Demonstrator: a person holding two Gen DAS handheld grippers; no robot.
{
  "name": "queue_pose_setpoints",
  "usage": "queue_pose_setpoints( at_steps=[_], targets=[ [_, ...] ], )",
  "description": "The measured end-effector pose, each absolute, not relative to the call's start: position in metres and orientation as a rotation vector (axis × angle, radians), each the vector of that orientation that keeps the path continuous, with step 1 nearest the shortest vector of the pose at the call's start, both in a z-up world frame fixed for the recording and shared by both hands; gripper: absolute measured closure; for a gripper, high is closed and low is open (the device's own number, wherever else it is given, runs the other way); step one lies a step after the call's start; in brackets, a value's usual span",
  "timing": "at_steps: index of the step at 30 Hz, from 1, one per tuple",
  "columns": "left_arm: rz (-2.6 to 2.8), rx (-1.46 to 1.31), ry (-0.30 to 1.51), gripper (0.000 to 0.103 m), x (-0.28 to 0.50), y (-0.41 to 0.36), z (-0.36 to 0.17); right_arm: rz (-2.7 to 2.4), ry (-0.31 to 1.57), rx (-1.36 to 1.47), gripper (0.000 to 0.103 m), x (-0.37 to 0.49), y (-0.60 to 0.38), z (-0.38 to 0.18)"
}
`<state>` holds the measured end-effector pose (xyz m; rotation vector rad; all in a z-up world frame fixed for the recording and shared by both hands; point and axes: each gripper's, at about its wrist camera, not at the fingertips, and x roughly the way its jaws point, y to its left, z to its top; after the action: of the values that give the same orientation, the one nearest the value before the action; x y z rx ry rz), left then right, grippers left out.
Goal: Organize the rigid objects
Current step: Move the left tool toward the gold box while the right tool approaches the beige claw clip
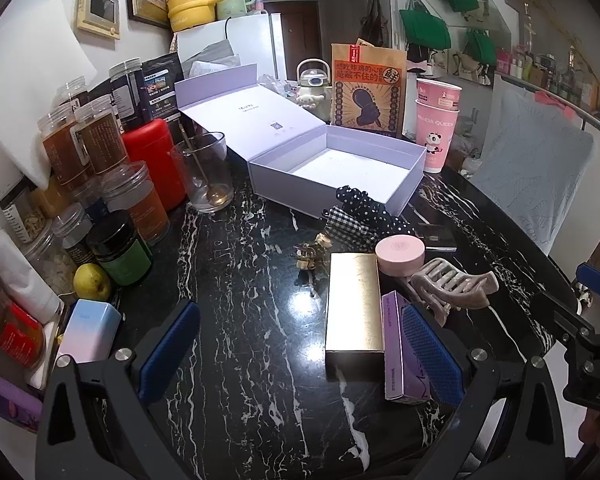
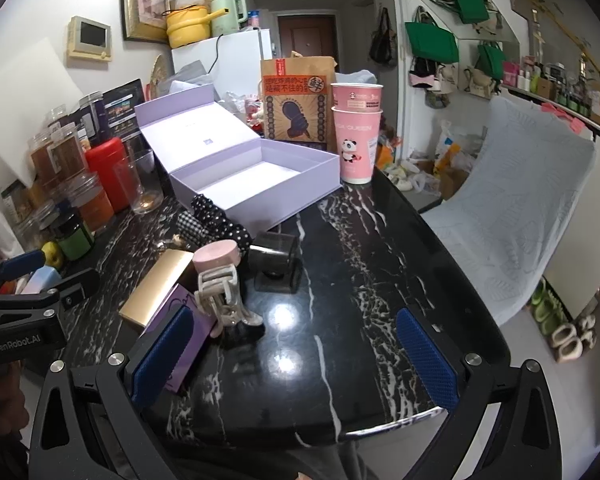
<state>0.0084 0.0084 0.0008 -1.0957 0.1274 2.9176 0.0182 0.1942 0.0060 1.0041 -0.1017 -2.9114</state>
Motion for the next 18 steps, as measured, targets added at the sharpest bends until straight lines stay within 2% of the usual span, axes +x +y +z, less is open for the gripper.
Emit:
queue_pose_setpoints(
  at_steps=[18],
  targets=[
    [2.869,-1.134,0.094,0.000,0.013,-0.003,-0.019,-2.844,-0.098,1.035,0.000,0.015,0.182,-0.007]
  ],
)
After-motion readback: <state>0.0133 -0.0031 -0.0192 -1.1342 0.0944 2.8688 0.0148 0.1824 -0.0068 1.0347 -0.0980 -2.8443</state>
